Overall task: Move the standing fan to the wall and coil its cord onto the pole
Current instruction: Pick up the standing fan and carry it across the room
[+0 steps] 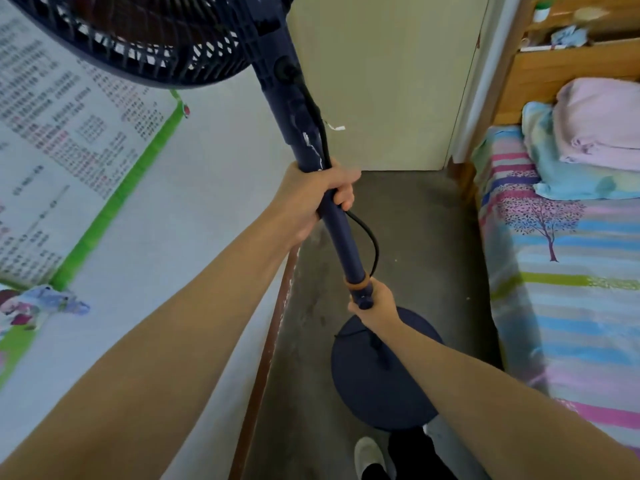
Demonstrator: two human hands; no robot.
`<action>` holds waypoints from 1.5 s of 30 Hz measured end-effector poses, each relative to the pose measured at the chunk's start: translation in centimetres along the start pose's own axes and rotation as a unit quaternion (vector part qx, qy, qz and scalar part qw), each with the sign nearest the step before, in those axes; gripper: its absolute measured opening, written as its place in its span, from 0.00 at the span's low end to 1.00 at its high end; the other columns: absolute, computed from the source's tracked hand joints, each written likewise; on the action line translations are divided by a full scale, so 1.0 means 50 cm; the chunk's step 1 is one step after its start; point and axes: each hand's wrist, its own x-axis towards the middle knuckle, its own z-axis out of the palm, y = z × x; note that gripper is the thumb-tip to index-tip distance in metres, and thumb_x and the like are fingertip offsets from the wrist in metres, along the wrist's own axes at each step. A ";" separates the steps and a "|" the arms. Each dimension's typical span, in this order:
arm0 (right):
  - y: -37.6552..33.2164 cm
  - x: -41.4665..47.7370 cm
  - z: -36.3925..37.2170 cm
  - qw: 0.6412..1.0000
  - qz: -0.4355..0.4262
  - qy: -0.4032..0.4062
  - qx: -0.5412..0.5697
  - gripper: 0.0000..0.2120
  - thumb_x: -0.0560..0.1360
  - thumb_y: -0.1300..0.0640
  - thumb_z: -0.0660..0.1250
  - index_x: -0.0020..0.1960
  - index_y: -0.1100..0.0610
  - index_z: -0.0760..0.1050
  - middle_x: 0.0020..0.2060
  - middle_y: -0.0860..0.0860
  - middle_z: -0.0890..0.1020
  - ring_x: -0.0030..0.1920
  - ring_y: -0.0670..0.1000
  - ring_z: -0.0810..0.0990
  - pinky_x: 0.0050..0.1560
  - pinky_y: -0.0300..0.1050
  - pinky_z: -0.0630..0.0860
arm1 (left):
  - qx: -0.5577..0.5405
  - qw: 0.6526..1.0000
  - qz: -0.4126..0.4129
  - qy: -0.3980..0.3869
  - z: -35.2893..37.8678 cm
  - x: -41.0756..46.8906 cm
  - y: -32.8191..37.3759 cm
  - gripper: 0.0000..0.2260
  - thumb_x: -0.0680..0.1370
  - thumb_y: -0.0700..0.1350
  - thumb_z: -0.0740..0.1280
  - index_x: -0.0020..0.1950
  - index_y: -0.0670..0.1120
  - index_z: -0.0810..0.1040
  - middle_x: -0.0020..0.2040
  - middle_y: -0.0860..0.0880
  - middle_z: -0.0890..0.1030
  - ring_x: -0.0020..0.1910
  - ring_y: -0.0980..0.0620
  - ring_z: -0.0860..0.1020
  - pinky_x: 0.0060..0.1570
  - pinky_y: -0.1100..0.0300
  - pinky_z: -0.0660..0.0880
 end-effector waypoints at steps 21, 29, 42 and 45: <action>-0.002 0.513 -0.076 0.966 0.080 -0.174 -0.175 0.22 0.70 0.54 0.73 0.60 0.60 0.71 0.53 0.57 0.80 0.55 0.58 0.78 0.54 0.49 0.75 | -0.011 0.999 -0.030 0.028 -0.124 0.448 -0.098 0.18 0.74 0.34 0.67 0.27 0.44 0.66 0.24 0.48 0.68 0.28 0.47 0.68 0.39 0.57 0.71; 0.049 0.597 -0.039 0.975 0.061 -0.180 -0.116 0.19 0.71 0.61 0.71 0.61 0.59 0.73 0.55 0.57 0.80 0.57 0.56 0.79 0.54 0.42 0.73 | -0.006 0.998 -0.036 0.044 -0.198 0.526 -0.206 0.15 0.72 0.36 0.68 0.30 0.42 0.65 0.23 0.48 0.68 0.27 0.48 0.68 0.36 0.58 0.71; 0.178 0.739 0.120 0.969 0.088 -0.162 -0.167 0.13 0.74 0.62 0.66 0.58 0.63 0.74 0.53 0.60 0.78 0.52 0.60 0.77 0.57 0.55 0.75 | 0.035 0.998 -0.044 0.029 -0.342 0.617 -0.387 0.15 0.73 0.35 0.67 0.28 0.42 0.66 0.24 0.48 0.70 0.28 0.47 0.69 0.41 0.56 0.73; 0.209 0.769 0.147 0.962 0.082 -0.175 -0.193 0.11 0.74 0.59 0.67 0.56 0.58 0.75 0.48 0.57 0.78 0.42 0.55 0.76 0.48 0.51 0.75 | 0.043 0.998 -0.048 0.013 -0.371 0.630 -0.434 0.16 0.72 0.37 0.68 0.27 0.42 0.66 0.24 0.49 0.70 0.28 0.47 0.69 0.41 0.57 0.72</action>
